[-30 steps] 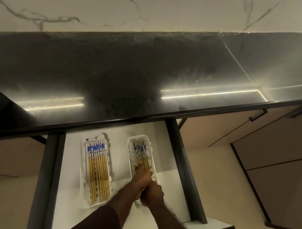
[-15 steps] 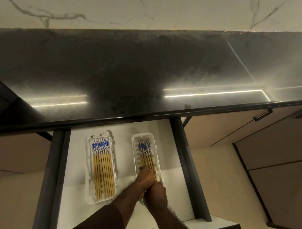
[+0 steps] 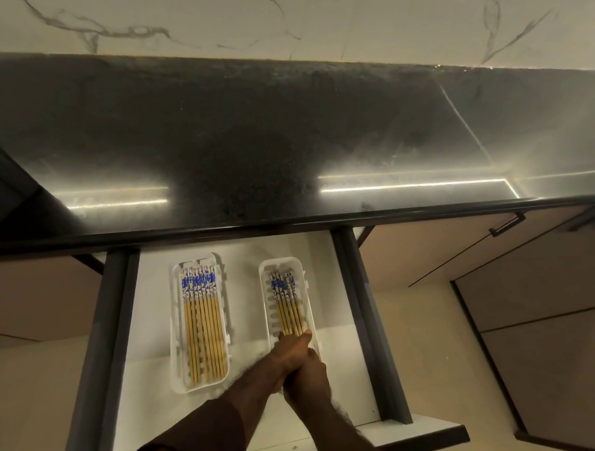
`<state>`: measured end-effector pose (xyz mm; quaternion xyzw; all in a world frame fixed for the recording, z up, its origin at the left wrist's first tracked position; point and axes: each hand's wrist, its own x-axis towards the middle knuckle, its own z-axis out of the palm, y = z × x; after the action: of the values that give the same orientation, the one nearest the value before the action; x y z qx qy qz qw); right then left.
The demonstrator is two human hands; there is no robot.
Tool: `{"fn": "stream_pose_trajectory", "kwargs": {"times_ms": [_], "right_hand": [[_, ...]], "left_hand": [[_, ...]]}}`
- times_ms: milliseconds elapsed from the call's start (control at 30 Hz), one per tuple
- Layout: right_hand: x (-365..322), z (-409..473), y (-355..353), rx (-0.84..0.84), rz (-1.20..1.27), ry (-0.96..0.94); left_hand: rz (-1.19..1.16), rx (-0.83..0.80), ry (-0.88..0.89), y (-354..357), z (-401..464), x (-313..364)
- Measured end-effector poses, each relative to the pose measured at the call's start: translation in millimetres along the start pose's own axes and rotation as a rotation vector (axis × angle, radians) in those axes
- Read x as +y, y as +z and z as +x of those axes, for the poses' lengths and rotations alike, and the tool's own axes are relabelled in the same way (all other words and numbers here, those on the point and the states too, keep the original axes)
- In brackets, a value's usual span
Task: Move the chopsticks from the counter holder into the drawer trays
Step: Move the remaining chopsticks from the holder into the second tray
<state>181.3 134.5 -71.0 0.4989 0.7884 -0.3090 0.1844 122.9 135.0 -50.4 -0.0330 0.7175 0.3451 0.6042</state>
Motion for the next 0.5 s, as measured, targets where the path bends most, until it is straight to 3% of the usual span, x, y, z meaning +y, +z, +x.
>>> {"fn": "stream_pose_trajectory", "kwargs": {"times_ms": [233, 500], "right_hand": [[11.6, -15.8, -28.2, 0.107, 0.072, -0.107], [2.5, -52.2, -73.0, 0.269, 0.213, -0.052]], "left_hand": [[-0.093, -0.017, 0.089, -7.1, -20.4, 4.8], [-0.065, 0.036, 0.26, -29.7, -58.1, 7.6]]}}
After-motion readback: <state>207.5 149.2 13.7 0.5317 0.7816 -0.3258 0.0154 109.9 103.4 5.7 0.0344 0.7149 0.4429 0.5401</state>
